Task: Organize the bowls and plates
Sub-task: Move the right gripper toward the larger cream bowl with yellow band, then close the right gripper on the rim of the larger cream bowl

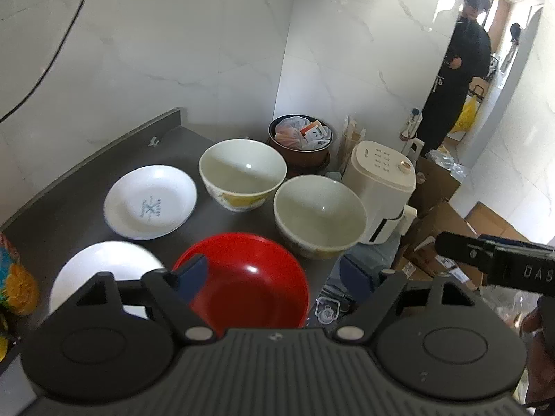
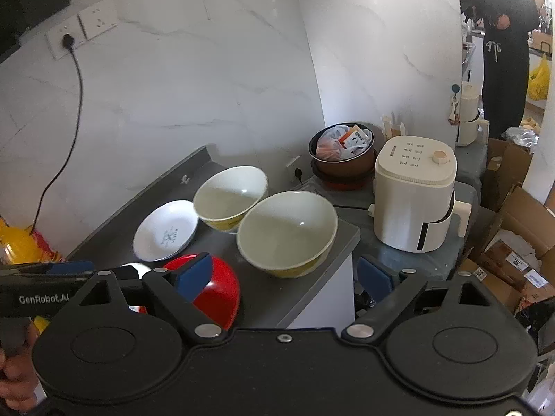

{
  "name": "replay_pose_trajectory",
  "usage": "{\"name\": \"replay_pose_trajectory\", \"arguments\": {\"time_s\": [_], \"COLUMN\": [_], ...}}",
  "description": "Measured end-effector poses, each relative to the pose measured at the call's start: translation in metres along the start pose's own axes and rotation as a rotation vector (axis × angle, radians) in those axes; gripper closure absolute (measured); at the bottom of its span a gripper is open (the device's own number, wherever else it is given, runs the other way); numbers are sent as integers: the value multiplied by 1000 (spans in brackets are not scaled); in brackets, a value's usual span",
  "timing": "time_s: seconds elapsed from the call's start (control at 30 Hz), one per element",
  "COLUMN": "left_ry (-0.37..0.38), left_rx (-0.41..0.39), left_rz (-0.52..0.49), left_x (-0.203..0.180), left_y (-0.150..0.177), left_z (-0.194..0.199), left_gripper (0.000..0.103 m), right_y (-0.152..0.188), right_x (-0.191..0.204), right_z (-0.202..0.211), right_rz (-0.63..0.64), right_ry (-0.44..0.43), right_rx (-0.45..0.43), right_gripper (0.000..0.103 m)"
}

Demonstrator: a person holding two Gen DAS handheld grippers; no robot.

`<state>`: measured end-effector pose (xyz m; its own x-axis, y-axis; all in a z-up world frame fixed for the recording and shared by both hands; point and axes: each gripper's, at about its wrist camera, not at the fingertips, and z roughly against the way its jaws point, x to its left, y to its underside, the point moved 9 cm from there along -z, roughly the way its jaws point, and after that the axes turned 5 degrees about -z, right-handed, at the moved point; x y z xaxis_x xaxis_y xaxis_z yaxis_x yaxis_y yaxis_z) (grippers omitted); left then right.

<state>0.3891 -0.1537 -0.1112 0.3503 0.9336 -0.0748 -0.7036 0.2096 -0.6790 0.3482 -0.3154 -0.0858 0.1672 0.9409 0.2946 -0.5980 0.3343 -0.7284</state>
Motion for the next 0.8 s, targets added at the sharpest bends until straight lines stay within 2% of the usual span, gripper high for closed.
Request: {"name": "replay_pose_trajectory", "arguments": {"time_s": [0.33,0.47,0.8], "left_ry": [-6,-7,-46], "left_rx": [36,62,133], "left_rz": [31,56,123], "left_x": [-22,-23,-12], "left_y": [-30,-35,-33], "left_z": [-65,-92,-152], "left_gripper": [43,53,68], "right_y": [-14,-16,-11], "right_x": [-30,-42,-57], "right_z": [-61,-88,-144], "right_rz": [-7,-32,-41], "right_ry": [-38,-60,-83], "right_rx": [95,138,226], "right_gripper": [29,36,51]}}
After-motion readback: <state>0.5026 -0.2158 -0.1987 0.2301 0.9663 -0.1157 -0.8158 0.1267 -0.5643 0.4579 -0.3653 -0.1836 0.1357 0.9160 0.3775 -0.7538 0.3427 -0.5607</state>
